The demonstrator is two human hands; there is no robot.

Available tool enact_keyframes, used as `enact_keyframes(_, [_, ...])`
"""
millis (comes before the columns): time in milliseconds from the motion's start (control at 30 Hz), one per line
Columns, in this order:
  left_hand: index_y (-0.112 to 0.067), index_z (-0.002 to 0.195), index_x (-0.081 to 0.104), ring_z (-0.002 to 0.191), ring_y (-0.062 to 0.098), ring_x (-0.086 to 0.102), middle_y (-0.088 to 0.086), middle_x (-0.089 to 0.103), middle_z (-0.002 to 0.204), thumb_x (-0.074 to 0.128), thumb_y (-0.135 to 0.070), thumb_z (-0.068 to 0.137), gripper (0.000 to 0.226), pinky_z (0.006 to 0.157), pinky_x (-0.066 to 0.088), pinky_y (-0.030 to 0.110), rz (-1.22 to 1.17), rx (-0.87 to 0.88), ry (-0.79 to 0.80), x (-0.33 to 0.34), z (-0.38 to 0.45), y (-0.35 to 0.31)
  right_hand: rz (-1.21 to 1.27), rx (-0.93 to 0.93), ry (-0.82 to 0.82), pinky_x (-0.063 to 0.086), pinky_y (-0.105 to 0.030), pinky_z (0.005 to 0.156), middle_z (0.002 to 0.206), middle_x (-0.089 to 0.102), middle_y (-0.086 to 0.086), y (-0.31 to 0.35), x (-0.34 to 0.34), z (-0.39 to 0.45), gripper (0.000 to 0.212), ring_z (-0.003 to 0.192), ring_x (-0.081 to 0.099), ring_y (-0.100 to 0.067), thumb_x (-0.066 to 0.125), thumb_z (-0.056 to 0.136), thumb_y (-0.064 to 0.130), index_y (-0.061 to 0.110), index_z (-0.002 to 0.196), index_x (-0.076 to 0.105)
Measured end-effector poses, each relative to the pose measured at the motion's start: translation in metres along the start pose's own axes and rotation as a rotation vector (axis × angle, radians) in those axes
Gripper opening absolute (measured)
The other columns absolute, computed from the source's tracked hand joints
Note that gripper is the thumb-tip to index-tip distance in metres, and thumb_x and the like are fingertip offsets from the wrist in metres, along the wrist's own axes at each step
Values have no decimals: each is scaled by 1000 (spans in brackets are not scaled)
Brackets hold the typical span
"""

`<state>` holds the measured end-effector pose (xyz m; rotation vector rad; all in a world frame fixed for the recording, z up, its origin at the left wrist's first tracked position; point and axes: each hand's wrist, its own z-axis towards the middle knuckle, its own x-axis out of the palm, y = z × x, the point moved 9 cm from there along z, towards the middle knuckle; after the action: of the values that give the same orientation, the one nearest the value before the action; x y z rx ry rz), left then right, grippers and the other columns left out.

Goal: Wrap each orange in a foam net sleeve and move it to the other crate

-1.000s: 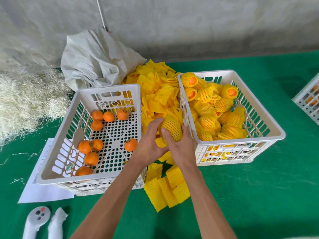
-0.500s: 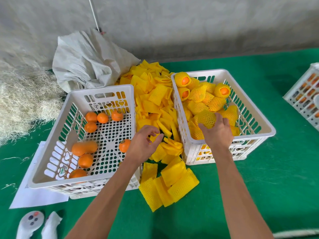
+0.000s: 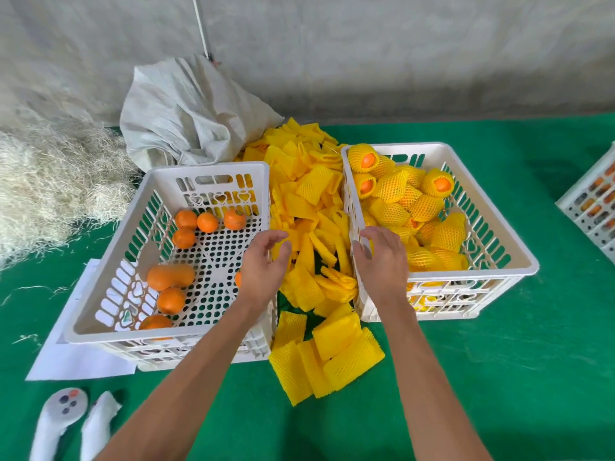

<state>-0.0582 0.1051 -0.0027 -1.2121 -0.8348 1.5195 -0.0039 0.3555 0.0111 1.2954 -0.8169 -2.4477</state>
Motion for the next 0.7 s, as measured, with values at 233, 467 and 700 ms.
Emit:
enact_keyframes(233, [-6,144,50,115,29,59,20,56,140,50,-34,110,44,96,47,38,499,-327,73,-79,25,85,12,-101,371,43,-38,108,129,69,-4,49,89,-38,30,125,57,-25,65,99,23,14,128,69])
enact_keyframes(467, [-20,166,18,156,44,20,20,11,171,73,-41,94,93,122,30,61,826,-748,421,-138,4,164,-198,85,811,39,-44,113,162,33,-8,0,181,-96,61,145,38,-32,60,100,42,24,155,39])
enact_keyframes(700, [-12,159,35,153,34,32,13,24,169,70,-29,96,74,122,32,51,1211,-722,638,-149,18,184,-337,46,852,38,-45,114,166,20,-5,-24,206,-124,72,148,30,-33,60,97,50,32,159,27])
